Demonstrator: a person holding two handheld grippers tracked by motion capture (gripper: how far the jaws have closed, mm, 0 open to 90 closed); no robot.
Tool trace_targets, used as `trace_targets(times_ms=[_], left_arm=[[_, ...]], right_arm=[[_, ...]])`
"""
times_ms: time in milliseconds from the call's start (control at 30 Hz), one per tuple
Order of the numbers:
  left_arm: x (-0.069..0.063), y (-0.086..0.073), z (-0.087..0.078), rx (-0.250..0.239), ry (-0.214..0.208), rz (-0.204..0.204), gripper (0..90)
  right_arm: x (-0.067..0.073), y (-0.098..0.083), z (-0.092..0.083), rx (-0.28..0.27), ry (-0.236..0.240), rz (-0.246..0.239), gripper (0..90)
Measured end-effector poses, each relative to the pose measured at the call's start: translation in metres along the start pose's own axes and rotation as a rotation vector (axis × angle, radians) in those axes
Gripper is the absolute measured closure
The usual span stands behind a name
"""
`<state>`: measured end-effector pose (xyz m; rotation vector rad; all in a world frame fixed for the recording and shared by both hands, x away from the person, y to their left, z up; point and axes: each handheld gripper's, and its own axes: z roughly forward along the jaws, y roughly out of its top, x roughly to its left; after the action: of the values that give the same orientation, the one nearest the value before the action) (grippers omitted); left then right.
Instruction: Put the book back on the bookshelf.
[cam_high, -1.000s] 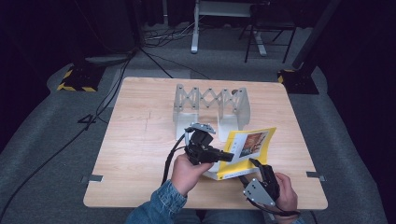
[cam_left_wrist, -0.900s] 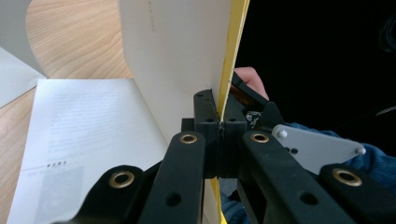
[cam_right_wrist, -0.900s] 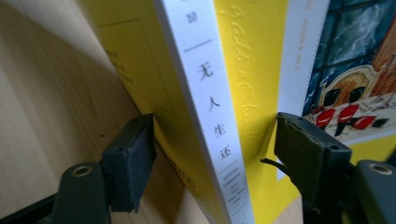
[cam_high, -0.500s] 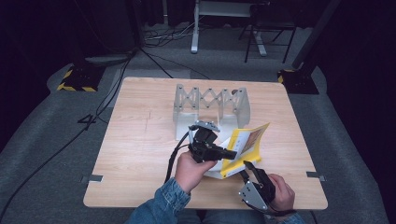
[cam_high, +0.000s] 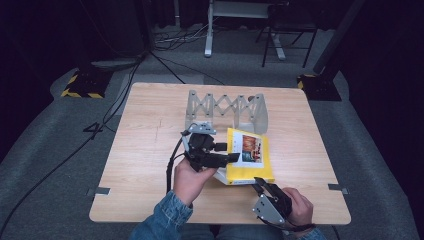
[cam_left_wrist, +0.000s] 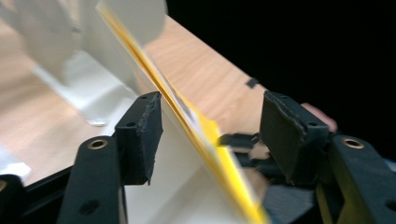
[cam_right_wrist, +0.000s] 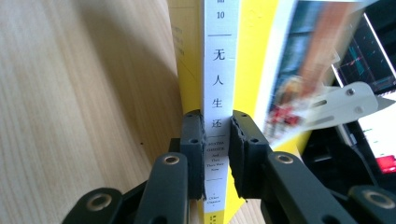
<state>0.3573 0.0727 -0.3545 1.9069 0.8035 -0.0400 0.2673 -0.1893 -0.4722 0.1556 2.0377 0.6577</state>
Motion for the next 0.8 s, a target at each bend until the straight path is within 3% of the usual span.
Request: trace_targets(times_ms=[67,133,167,233,433,467,500,567,800], left_arm=[[0.001,-0.006,-0.011,-0.024,0.062,0.038,35.6],[0.003,-0.013,-0.021,-0.047,0.109,0.051,34.1],[0.005,-0.017,-0.025,-0.059,0.127,0.049,34.1],[0.008,-0.023,-0.029,-0.065,0.156,0.049,33.9],[0.015,-0.035,-0.012,0.029,0.153,0.043,38.2],[0.018,-0.037,-0.005,0.064,0.15,0.04,38.9],[0.018,-0.037,-0.005,0.064,0.15,0.04,38.9],[0.022,-0.043,-0.001,0.08,0.137,0.02,38.9],[0.034,-0.062,-0.006,0.094,0.135,-0.014,39.1]], right_arm=[[-0.006,-0.003,-0.001,-0.016,0.003,0.044,77.1],[-0.014,-0.008,-0.003,-0.03,0.008,0.117,77.0],[-0.014,-0.008,-0.003,-0.03,0.008,0.117,77.0],[-0.019,-0.011,-0.003,-0.036,0.011,0.171,77.0],[-0.035,-0.017,-0.004,-0.036,0.004,0.328,77.0],[-0.037,-0.018,-0.003,-0.034,0.006,0.354,77.0],[-0.037,-0.018,-0.003,-0.034,0.006,0.354,77.0],[-0.045,-0.022,-0.003,-0.042,0.045,0.414,77.4],[-0.051,-0.019,-0.005,-0.039,0.049,0.443,78.0]])
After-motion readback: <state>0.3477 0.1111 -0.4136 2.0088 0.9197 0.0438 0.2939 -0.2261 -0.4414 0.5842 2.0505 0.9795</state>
